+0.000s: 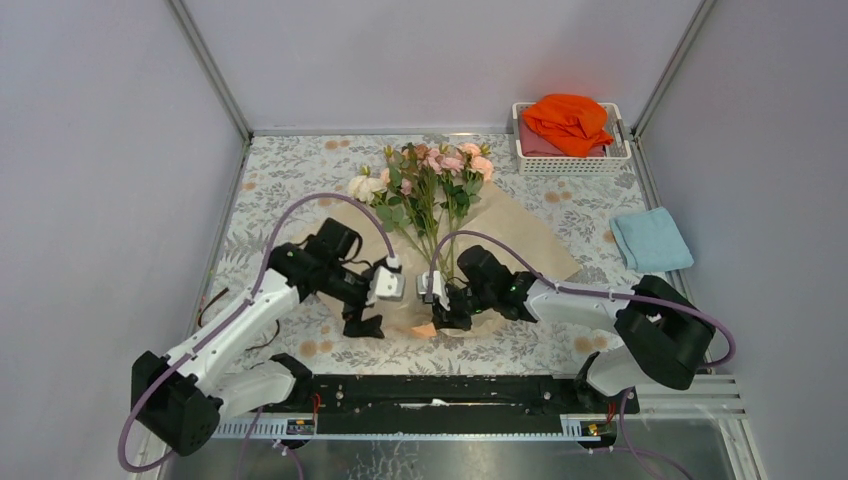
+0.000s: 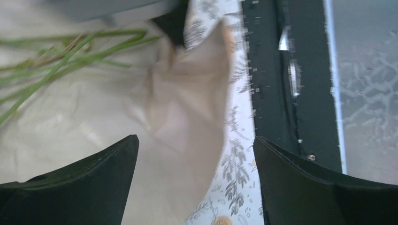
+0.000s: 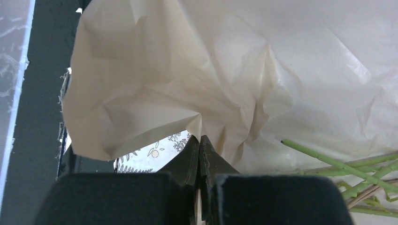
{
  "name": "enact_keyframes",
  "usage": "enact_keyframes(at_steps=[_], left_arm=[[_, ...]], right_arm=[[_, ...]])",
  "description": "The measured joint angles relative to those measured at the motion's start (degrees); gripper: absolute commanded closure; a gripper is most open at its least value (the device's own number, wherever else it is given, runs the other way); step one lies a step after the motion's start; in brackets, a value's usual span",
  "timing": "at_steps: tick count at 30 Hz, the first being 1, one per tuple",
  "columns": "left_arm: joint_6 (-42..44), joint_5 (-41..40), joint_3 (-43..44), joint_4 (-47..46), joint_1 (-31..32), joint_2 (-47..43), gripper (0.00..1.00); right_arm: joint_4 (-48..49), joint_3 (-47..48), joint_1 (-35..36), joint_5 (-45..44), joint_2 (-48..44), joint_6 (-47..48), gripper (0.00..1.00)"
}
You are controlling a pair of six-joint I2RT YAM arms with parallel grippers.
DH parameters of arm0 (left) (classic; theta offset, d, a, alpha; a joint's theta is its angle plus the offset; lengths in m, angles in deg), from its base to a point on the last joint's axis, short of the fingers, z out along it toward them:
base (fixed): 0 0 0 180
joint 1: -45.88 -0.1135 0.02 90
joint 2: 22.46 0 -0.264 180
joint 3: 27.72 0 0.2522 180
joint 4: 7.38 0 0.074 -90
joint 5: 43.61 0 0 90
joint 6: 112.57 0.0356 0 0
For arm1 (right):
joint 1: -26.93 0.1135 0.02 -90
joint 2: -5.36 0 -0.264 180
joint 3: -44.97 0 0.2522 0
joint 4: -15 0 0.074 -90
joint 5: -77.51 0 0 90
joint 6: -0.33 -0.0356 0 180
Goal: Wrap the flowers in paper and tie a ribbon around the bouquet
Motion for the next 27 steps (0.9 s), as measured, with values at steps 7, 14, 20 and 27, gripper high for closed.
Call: enact_keyframes(at_steps=[7, 14, 20, 27], left_arm=[[-2.8, -3.3, -5.6, -5.2, 13.0, -1.0, 0.03], [-12.8, -9.5, -6.5, -16.8, 14.8, 2.3, 0.97], [-16.7, -7.3, -7.9, -22.3, 14.8, 1.8, 1.00], [-17.9, -5.3, -9.2, -22.2, 14.8, 1.0, 1.00]], right_arm=[[-1.0, 0.0, -1.8, 2.2, 0.0, -2.4, 1.00], [-3.3, 0.7, -2.1, 2.8, 0.2, -4.0, 0.60], [-6.4, 1.6, -4.0, 3.0, -2.0, -8.7, 0.40], [-8.2, 3.3, -12.2, 3.1, -10.0, -23.2, 0.44]])
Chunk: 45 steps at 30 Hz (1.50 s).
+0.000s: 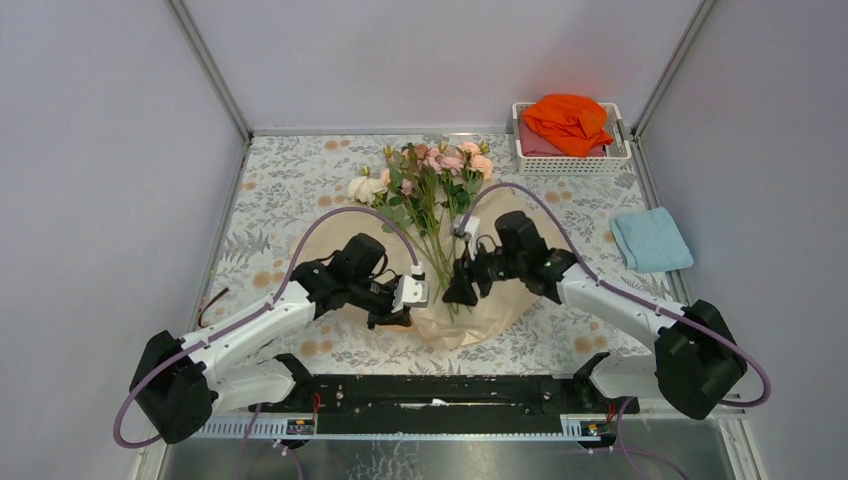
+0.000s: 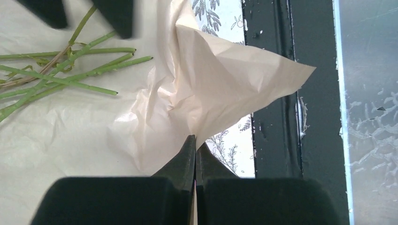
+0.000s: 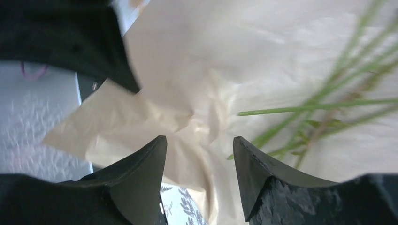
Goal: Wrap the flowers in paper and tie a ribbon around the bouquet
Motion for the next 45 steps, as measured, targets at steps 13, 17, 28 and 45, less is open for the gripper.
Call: enact_keyframes(at_steps=[13, 17, 28, 45], left_arm=[[-3.8, 1.4, 1.3, -0.3, -0.3, 0.4, 1.00], [-2.0, 3.8, 0.9, -0.1, -0.3, 1.2, 1.00], [2.1, 5.1, 0.4, 0.2, -0.4, 4.1, 1.00], [0.9, 4.9, 0.0, -0.1, -6.7, 4.8, 1.00]], right_arm=[[-4.4, 9.4, -6.1, -25.4, 18.5, -21.3, 0.80], [-3.2, 8.2, -5.8, -24.6, 24.2, -26.0, 0.84], [-0.4, 10.6, 4.4, -25.7, 26.9, -33.0, 0.85], [-9.3, -0.5, 7.7, -18.0, -4.5, -11.2, 0.40]])
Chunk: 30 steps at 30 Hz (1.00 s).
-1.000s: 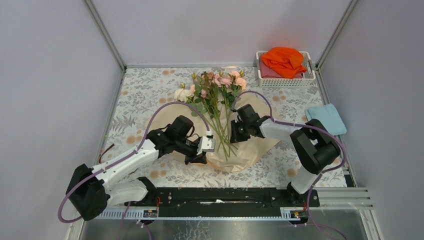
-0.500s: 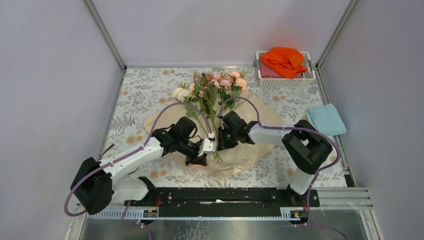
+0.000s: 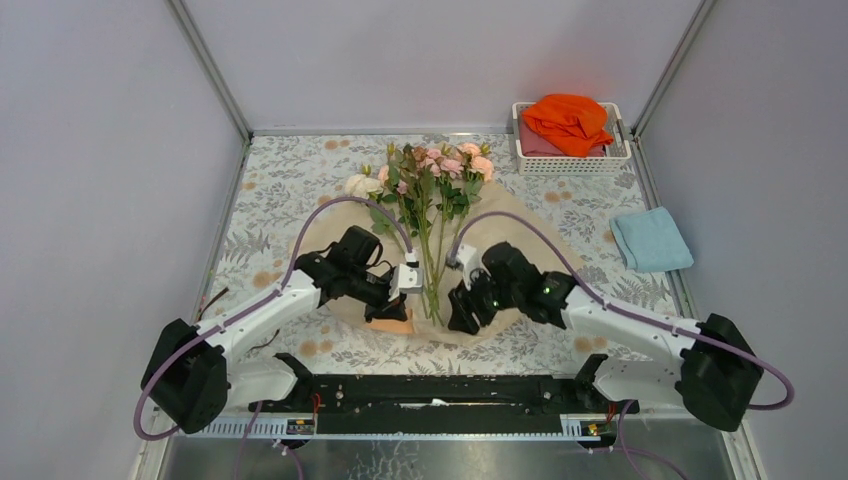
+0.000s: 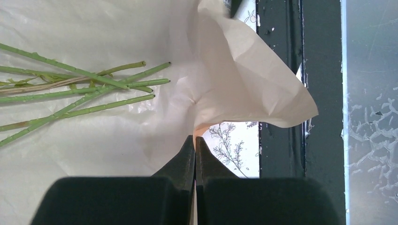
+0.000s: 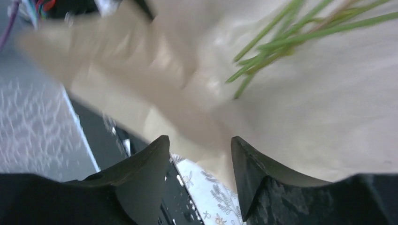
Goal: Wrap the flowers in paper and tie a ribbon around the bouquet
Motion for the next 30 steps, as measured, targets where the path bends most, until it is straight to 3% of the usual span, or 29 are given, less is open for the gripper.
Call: enact_keyframes(at_steps=[3, 7, 11, 13, 16, 20, 22, 25, 27, 30], left_arm=[[0.0, 0.0, 0.0, 0.1, -0.5, -0.3, 1.00], [0.1, 0.0, 0.0, 0.5, -0.8, -0.5, 1.00], [1.5, 1.2, 0.0, 1.7, -0.8, -1.1, 1.00], [2.7, 2.1, 0.0, 2.7, -0.8, -1.2, 1.00], [5.0, 2.9, -0.4, 3.8, -0.8, -1.2, 1.00], [7.2, 2.5, -2.2, 4.2, -0.8, -1.2, 1.00], [8.1, 2.1, -3.1, 4.2, -0.8, -1.2, 1.00], [9.6, 1.6, -4.1, 4.3, -0.8, -1.2, 1.00], [10.6, 1.7, -4.6, 4.4, -0.8, -1.4, 1.00], [11.8, 2.0, -4.9, 4.7, -0.3, -2.1, 1.00]], right_arm=[[3.8, -7.6, 5.0, 2.0, -4.6, 3.0, 0.38], [11.5, -15.5, 7.5, 1.6, -8.1, 0.7, 0.59], [17.5, -15.5, 4.5, -1.8, -6.9, -7.0, 0.62], [18.9, -14.5, 3.3, -0.9, -5.2, -10.1, 0.57], [19.6, -12.9, 2.7, 4.1, -3.2, -12.9, 0.36], [19.5, -9.9, 2.4, 17.3, -2.4, -13.6, 0.36], [17.9, -7.0, 2.3, 21.3, -2.2, -12.8, 0.54], [18.5, -5.2, 0.5, 22.2, -2.4, -13.9, 0.91], [19.5, -5.8, -1.5, 19.7, -1.5, -17.0, 1.00], [19.0, -5.9, -2.6, 15.1, 4.3, -20.3, 1.00]])
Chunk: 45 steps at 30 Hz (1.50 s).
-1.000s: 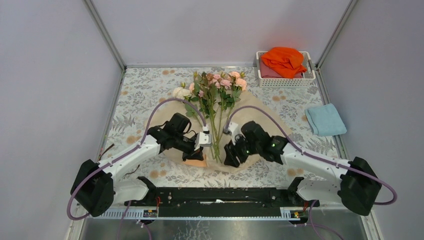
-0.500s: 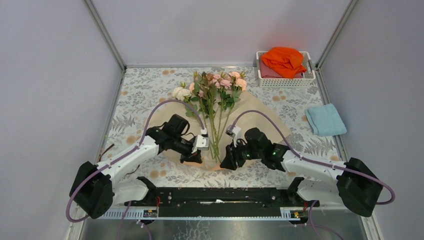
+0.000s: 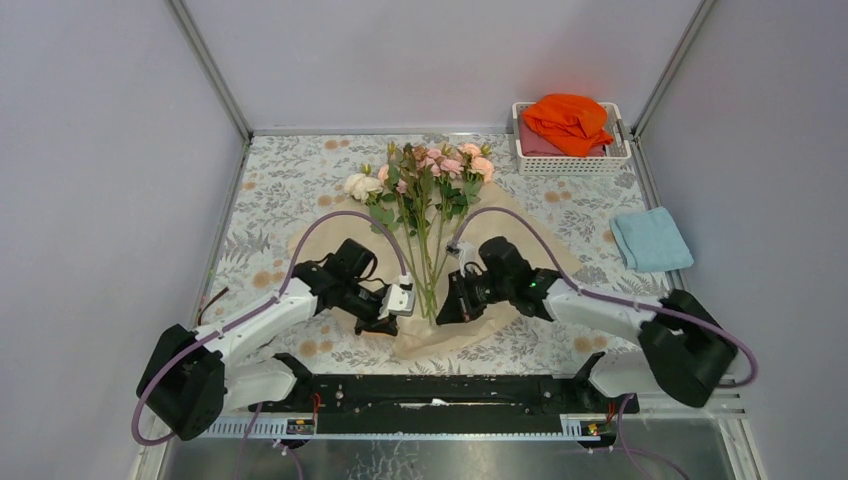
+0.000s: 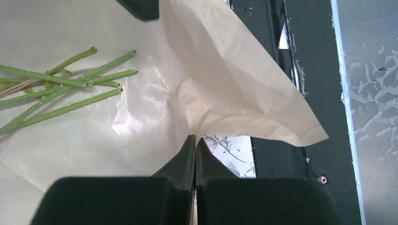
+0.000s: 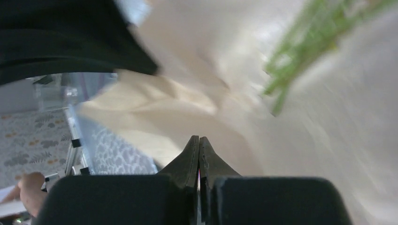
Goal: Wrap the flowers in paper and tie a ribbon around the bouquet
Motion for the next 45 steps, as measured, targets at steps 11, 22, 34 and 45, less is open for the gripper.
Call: enact_keyframes(at_steps=[11, 22, 34, 45], left_arm=[[-1.0, 0.5, 1.1, 1.4, 0.3, -0.7, 1.00], [-8.6, 0.1, 6.8, 1.2, -3.8, 5.9, 1.00], [-11.6, 0.2, 6.8, -0.7, -6.9, 6.4, 1.00], [-16.0, 0.7, 7.4, -5.2, -13.2, 10.0, 1.00]], right_arm=[[-18.3, 0.0, 1.3, -14.9, 11.2, -3.9, 1.00], [-30.2, 9.4, -0.4, -16.9, -0.2, 7.4, 0.47], [-1.0, -6.0, 10.7, -15.0, -6.0, 19.6, 0.06], [1.5, -6.1, 11.1, -21.6, 1.3, 18.7, 0.87]])
